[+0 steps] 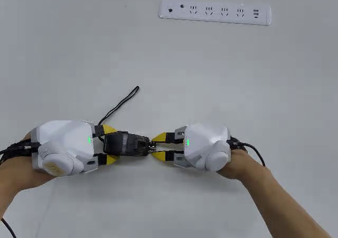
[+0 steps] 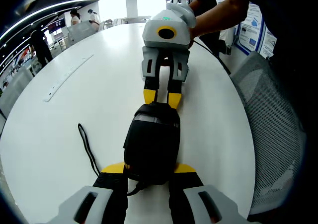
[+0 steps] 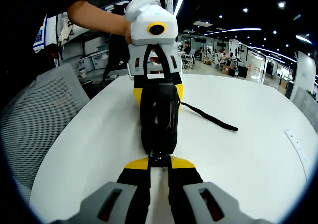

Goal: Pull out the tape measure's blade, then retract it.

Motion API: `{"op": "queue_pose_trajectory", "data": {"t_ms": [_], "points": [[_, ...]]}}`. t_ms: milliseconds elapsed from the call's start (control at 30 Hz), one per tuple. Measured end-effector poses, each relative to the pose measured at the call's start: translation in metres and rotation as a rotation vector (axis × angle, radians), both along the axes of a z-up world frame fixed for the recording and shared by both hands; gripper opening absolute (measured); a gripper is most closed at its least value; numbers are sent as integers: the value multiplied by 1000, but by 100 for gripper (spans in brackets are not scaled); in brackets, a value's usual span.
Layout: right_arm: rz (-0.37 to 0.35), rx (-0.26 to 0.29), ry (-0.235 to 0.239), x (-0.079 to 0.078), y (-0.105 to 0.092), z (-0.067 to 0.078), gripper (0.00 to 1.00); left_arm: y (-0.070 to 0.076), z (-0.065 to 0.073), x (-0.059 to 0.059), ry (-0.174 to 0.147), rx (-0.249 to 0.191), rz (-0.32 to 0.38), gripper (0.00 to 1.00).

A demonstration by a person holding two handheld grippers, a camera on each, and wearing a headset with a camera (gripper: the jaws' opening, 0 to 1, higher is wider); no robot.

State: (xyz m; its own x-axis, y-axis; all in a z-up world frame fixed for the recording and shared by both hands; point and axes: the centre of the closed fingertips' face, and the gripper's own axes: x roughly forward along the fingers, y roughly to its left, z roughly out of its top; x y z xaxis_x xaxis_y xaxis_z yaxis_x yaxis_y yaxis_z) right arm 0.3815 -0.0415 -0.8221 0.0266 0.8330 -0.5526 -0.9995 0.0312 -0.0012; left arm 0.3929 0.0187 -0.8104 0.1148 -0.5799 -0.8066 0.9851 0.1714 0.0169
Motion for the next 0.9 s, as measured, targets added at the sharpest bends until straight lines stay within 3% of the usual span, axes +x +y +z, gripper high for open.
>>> {"op": "queue_pose_trajectory", "data": {"t_ms": [900], "points": [[13,7,-15,-1,-3,1,11,3,0,-1,2,3,8,28]]}}
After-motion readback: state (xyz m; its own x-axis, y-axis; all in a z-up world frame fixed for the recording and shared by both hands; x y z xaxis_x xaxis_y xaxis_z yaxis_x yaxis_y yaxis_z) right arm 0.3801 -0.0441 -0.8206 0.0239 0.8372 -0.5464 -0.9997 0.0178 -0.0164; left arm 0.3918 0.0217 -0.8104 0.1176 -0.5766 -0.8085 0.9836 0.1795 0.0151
